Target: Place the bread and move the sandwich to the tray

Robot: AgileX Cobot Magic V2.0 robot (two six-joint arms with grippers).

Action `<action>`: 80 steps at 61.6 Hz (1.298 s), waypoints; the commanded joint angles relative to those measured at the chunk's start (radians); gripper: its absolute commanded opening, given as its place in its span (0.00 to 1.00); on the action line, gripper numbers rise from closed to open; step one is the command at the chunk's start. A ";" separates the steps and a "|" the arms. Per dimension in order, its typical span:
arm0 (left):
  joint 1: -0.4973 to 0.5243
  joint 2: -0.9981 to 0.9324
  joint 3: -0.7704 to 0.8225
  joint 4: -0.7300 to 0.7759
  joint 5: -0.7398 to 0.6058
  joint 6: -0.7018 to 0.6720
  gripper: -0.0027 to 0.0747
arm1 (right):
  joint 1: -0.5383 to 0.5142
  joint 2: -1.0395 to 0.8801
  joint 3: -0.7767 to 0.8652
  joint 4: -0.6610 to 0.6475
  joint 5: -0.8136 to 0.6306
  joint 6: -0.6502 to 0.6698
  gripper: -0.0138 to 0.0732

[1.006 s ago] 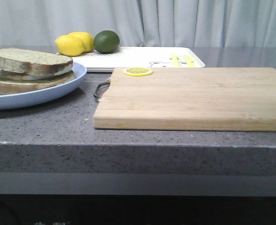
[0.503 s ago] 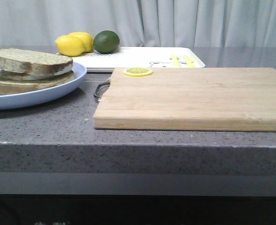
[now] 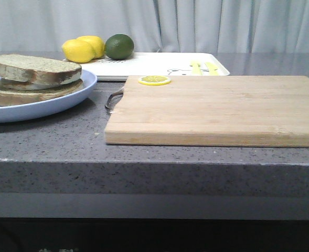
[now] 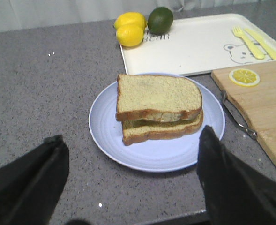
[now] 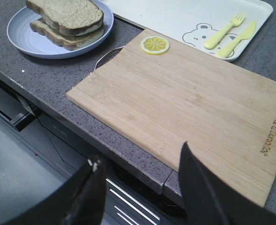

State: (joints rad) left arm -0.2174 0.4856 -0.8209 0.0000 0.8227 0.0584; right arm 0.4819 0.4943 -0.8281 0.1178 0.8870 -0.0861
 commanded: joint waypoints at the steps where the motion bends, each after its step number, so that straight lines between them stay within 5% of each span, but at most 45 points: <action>1: -0.003 0.067 -0.108 0.000 0.046 -0.011 0.74 | -0.005 0.003 -0.022 -0.004 -0.079 -0.002 0.60; 18: -0.003 0.362 -0.302 0.205 0.285 -0.180 0.74 | -0.005 0.003 -0.022 -0.004 -0.079 -0.002 0.60; 34: 0.106 0.627 -0.371 0.196 0.294 -0.180 0.74 | -0.005 0.003 -0.022 -0.004 -0.078 -0.002 0.60; 58: 0.467 0.895 -0.438 -0.387 0.244 0.156 0.74 | -0.005 0.003 -0.022 -0.004 -0.078 -0.002 0.60; 80: 0.494 1.019 -0.438 -0.580 0.222 0.213 0.74 | -0.005 0.003 -0.022 -0.004 -0.078 -0.002 0.60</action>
State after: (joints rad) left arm 0.2788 1.5213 -1.2260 -0.4911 1.0737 0.2468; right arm 0.4819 0.4943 -0.8281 0.1178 0.8850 -0.0842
